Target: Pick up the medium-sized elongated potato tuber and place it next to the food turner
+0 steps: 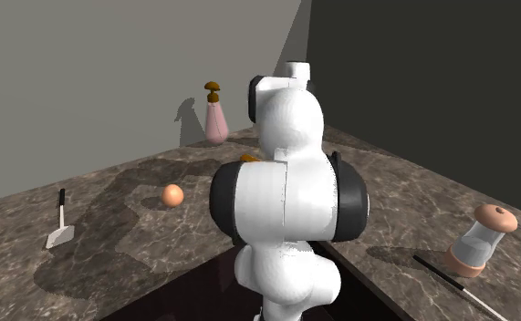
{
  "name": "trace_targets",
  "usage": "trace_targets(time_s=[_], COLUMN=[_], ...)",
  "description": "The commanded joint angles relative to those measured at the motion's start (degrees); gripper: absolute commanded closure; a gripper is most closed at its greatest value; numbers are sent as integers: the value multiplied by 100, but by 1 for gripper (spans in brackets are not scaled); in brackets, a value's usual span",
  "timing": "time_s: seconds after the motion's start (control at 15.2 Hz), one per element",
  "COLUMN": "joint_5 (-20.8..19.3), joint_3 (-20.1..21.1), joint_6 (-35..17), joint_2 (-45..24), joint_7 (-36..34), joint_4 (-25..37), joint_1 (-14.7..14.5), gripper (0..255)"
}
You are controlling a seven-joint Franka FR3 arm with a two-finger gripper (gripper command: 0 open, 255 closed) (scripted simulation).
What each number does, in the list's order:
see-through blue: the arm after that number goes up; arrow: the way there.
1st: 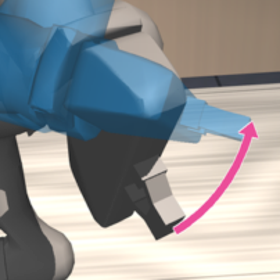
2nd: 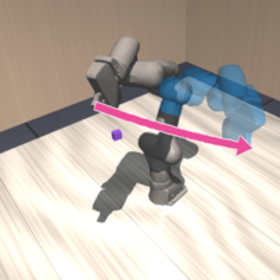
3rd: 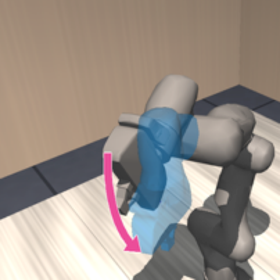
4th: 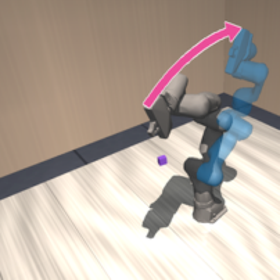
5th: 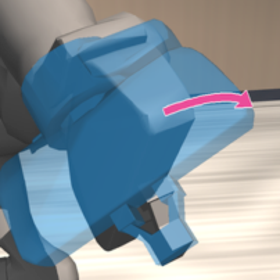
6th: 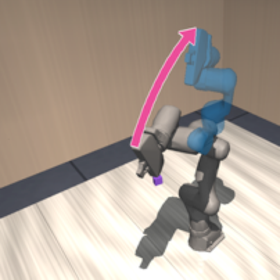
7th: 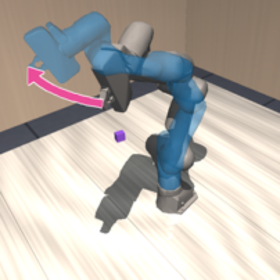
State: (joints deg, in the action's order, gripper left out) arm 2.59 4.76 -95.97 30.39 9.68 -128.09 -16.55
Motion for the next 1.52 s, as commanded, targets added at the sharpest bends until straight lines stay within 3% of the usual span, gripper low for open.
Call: trace_targets(time_s=[0.0,0.66,1.12,1.45], joint_5=[31,119,131,131], joint_3=[145,825,855,858], joint_6=[-127,-700,-1245,-1290], joint_2=[-157,-524,-567,-573], joint_7=[243,1404,1405,1404], joint_4=[131,397,-105,-144], joint_1=[-209,-1157,-1163,-1163], gripper=[0,0,0,0])
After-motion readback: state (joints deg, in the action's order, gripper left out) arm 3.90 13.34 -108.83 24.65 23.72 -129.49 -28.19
